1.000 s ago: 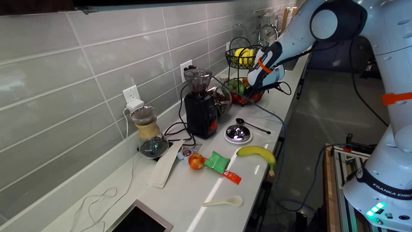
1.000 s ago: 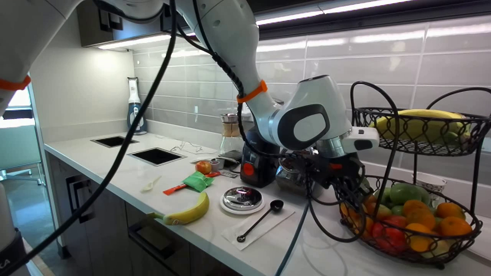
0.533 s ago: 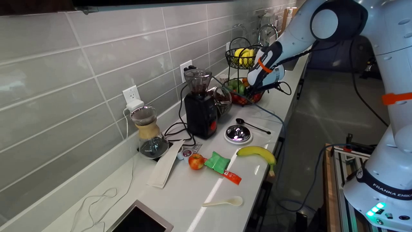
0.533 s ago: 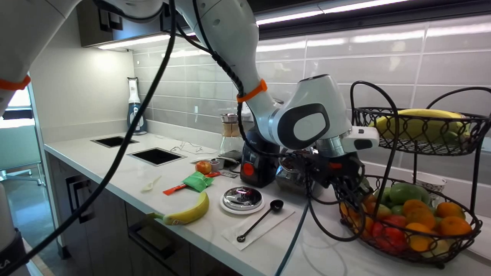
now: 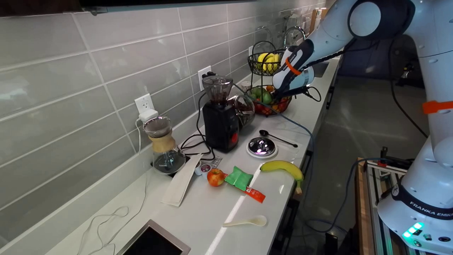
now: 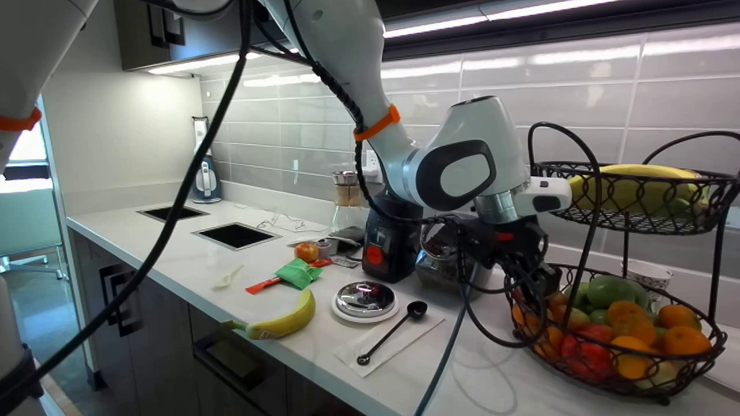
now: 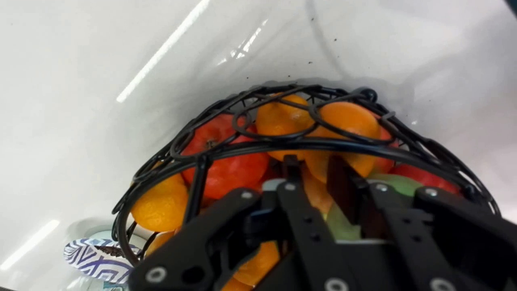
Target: Pick up the fruit from the basket and put it on the table
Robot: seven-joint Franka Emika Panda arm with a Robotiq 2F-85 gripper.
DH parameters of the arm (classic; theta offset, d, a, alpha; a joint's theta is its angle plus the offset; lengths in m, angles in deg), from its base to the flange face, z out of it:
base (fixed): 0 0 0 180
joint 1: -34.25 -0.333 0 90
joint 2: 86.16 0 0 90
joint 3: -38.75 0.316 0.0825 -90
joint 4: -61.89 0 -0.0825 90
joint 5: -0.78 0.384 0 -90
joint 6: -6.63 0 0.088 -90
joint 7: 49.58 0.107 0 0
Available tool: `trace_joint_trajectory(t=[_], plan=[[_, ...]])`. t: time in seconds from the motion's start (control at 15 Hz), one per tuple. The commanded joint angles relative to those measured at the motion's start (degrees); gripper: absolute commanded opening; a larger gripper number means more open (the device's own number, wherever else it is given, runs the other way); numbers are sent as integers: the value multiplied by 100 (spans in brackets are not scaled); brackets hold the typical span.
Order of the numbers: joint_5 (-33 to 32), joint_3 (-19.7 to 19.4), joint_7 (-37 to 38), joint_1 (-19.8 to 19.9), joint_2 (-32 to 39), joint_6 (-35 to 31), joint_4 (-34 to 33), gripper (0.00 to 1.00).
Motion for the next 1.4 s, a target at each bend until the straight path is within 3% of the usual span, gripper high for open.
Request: trace_joint_trajectory(t=[0.0,0.33,1.0,1.33], plan=[[-4,105,51,50,-249,65,246,60],[21,157,55,61,-336,0,351,98],[723,1056,-435,775,-150,-252,151,100],[890,1248,-568,948,-131,-591,81,100]])
